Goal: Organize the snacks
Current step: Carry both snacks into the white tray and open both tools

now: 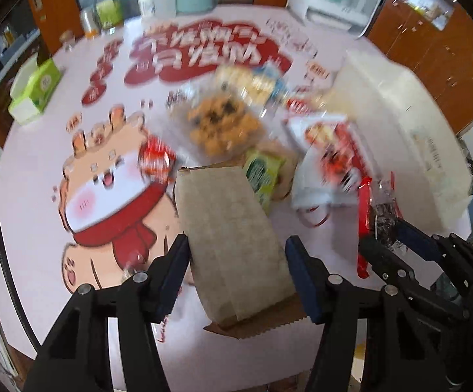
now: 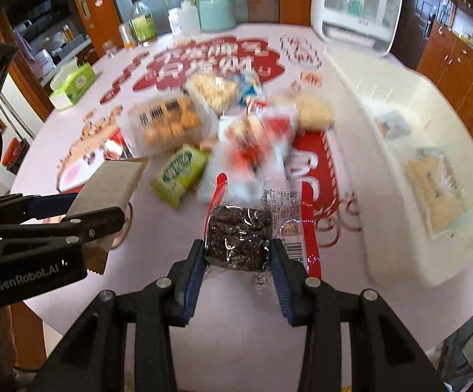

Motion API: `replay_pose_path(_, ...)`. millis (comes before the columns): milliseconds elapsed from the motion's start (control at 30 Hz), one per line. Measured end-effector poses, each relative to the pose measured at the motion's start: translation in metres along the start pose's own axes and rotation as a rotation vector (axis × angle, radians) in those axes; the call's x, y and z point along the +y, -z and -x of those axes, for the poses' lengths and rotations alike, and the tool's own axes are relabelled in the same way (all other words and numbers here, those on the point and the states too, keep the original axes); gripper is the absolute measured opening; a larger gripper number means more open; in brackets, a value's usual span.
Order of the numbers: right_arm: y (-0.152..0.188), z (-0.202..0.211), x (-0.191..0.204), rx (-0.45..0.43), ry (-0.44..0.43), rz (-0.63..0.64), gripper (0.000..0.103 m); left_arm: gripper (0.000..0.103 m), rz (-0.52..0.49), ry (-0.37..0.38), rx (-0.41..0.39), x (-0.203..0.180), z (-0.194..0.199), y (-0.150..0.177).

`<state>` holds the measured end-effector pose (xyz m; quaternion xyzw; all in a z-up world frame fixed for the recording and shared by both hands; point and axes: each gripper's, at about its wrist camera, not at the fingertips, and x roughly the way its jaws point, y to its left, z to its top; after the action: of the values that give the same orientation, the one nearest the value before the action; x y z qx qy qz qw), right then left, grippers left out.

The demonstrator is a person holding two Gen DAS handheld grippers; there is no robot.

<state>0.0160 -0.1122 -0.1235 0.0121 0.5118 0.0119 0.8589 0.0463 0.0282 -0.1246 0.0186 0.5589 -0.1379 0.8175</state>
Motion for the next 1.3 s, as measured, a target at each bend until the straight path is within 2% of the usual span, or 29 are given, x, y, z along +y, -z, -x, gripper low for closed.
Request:
replay_pose_path(167,-0.015,0.039,-0.012,-0.094,0.002,0.011,0.040,0.059,-0.039,0.024,-0.115,-0.011,0.038,-0.024)
replay_pose_path(300,-0.029,0.074,-0.030,-0.180,0.023,0.008,0.040,0.059,-0.078,0.056,-0.198,-0.035,0.066,-0.041)
replay_pose_path(500,-0.047,0.121,-0.078,-0.295,0.054,-0.034,0.040,0.059,-0.150,0.116,-0.300,-0.095,0.098,-0.069)
replay_pose_path(700,-0.072,0.150,-0.138,-0.369,0.098,-0.070,0.041,0.059,-0.205,0.165,-0.356,-0.163,0.102,-0.102)
replay_pose_path(833,-0.091,0.156,-0.182,-0.398,0.116,-0.084,0.041,0.059,-0.225,0.176,-0.356,-0.206,0.090,-0.121)
replay_pose_path(1000,-0.114,0.144,-0.226,-0.399,0.120,-0.084,0.041,0.059,-0.233,0.163,-0.305,-0.248,0.058,-0.137)
replay_pose_path(1300,-0.137,0.090,-0.259,-0.307,0.107,-0.058,0.041,0.060,-0.219,0.118,-0.209,-0.278,0.009,-0.144)
